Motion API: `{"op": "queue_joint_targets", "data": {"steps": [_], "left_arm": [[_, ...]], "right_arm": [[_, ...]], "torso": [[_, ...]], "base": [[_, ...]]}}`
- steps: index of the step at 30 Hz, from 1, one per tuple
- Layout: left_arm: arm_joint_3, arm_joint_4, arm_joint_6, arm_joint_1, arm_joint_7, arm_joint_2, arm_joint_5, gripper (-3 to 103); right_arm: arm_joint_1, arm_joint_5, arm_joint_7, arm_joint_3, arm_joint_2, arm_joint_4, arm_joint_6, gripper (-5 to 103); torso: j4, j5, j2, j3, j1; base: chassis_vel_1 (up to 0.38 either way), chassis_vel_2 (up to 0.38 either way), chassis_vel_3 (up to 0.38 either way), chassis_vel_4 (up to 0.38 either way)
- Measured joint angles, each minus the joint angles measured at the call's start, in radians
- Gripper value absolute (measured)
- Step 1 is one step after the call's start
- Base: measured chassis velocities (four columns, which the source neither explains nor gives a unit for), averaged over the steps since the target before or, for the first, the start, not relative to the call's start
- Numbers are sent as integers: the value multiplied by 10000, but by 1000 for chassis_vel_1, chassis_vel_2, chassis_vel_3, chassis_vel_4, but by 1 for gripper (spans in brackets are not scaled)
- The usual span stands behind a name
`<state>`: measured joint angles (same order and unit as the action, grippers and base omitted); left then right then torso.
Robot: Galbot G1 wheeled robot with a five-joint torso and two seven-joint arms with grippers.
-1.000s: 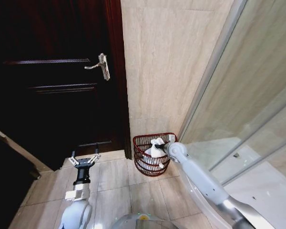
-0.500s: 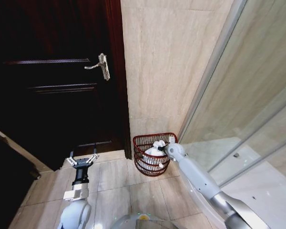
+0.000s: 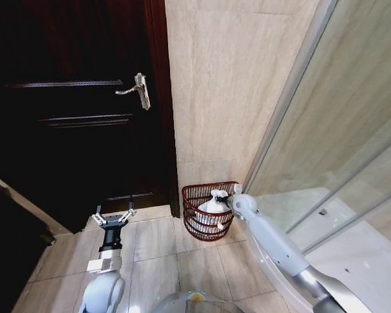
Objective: Discard the used towel into the hamper.
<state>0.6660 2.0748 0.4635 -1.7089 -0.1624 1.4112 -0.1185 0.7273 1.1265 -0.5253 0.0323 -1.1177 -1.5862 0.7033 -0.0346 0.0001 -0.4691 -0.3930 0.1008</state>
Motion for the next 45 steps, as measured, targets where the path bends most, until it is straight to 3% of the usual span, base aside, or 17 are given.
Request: {"op": "queue_joint_targets", "data": {"steps": [6,8,9,11,14,17,19,21,22,24,25,27,28,29,33,41,45], "left_arm": [[65,139,5,-132,27,-2,2,100],[63,156,4,-140,36,4,4,100],[54,174,-13,-148,100,18,6,100],[51,177,-28,-153,131,23,8,100],[25,209,-132,-187,243,42,17,100],[21,266,-207,-213,326,63,-9,100],[32,285,-221,-225,370,64,-58,100],[93,322,-299,-258,531,22,-277,100],[93,322,-299,-258,531,22,-277,100],[127,302,-455,-252,738,-91,-472,100],[127,302,-455,-252,738,-91,-472,100],[120,159,-600,-165,870,-189,-494,100],[120,159,-600,-165,870,-189,-494,100],[81,73,-654,-109,920,-229,-525,100],[-17,2,-796,-135,1251,-373,-762,100],[-57,70,-802,-436,1629,-761,-1242,100],[-46,88,-797,-505,1653,-958,-1459,100]], "right_arm": [[704,-246,33,-435,334,-1116,-22,71],[819,-337,53,-516,355,-1250,-69,71],[1069,-516,117,-664,387,-1528,-180,83],[1172,-586,151,-730,395,-1641,-232,83],[1704,-1104,408,-1053,406,-2207,-529,93],[2488,-2106,1208,-1632,327,-2787,-1198,100],[2817,-2676,1678,-1902,273,-2994,-1453,100],[4032,-4782,3260,-2788,57,-3533,-2674,100],[4032,-4782,3260,-2788,57,-3533,-2674,100],[5400,-6997,3900,-3371,-235,-3936,-4097,100],[5400,-6997,3900,-3371,-235,-3936,-4097,100],[6413,-8545,4111,-3709,-587,-4184,-5312,100],[6413,-8545,4111,-3709,-587,-4184,-5312,100],[6938,-9217,4202,-3866,-833,-4403,-5774,100],[8106,-10209,4151,-4028,-1595,-4998,-6672,100],[9548,-11523,4100,-4488,-2609,-5495,-7334,100],[9847,-11644,3930,-4703,-2857,-5521,-7554,100]], "torso": [[-1,-1,0,1,0],[-2,0,0,1,0],[-2,0,0,1,0],[-2,-1,0,1,0],[-1,0,0,1,0],[-2,1,0,1,0],[-2,0,-1,1,0],[-1,0,0,1,-1],[-1,0,0,1,-1],[1,-1,-1,2,-1],[1,-1,-1,2,-1],[2,-1,-1,2,-1],[2,-1,-1,2,-1],[3,-1,-1,2,-1],[-1,-2,-1,2,-1],[0,-3,-1,2,-2],[-2,-2,-2,1,-2]], "base": [[0,0,0,0],[0,0,0,0],[0,0,0,0],[0,0,0,0],[0,0,0,0],[0,0,0,0],[0,0,0,0],[0,0,0,0],[0,0,0,0],[0,0,0,0],[0,0,0,0],[0,0,0,0],[0,0,0,0],[0,0,0,0],[0,0,0,0],[0,0,0,0],[0,0,0,0]]}}
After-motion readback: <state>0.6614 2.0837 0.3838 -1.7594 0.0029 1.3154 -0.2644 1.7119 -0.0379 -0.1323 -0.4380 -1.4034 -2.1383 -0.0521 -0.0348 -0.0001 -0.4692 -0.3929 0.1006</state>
